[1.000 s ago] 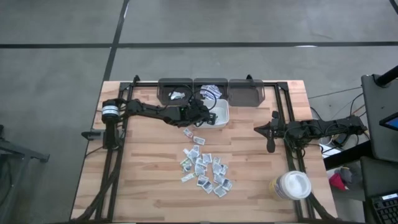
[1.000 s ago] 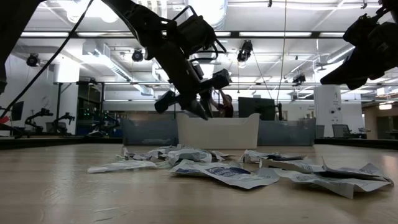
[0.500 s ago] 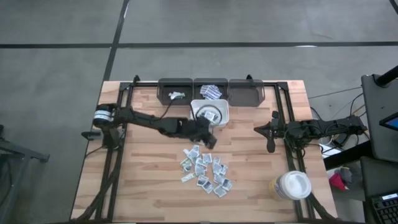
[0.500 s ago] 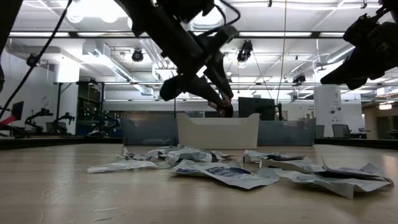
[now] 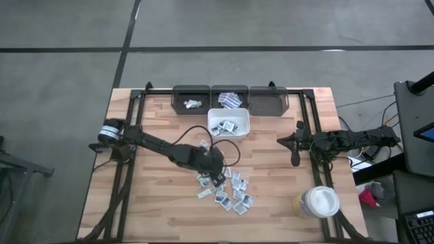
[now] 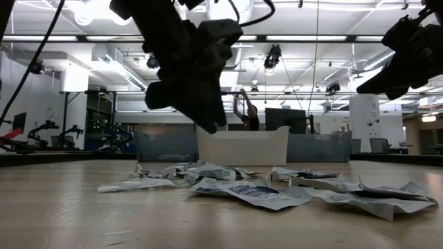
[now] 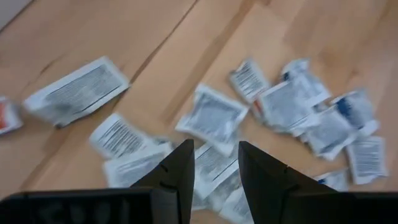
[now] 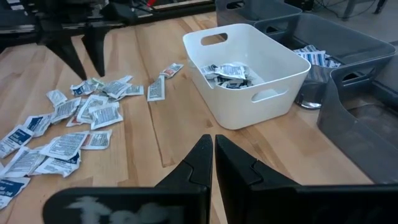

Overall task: Pick & Place First Aid Supplies
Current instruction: Put the blue alcohol pad into the white bin

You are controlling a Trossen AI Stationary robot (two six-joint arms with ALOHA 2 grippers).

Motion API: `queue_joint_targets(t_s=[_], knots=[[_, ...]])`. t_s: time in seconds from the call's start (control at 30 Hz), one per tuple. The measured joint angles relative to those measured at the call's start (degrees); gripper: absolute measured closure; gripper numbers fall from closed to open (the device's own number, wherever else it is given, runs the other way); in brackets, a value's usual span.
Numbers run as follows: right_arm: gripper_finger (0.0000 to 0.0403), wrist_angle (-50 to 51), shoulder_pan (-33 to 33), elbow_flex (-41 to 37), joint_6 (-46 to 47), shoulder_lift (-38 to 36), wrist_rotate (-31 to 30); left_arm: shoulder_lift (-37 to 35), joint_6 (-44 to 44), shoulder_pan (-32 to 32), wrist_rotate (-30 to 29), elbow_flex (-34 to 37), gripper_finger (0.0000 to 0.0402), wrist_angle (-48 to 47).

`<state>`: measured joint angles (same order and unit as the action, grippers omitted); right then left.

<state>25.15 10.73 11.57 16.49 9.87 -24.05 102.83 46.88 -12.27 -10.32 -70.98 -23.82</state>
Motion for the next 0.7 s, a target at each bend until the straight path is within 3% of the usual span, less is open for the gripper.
queue_joint_targets(t_s=[0.3,0.7], knots=[[0.0385,0.0,0.0,0.0,0.0,0.0,0.0,0.0,3.1,0.4,-0.1,0.1,0.0285,-8.6],[0.0385,0.0,0.0,0.0,0.0,0.0,0.0,0.1,11.8,3.3,3.3,3.3,0.0284,-8.7]])
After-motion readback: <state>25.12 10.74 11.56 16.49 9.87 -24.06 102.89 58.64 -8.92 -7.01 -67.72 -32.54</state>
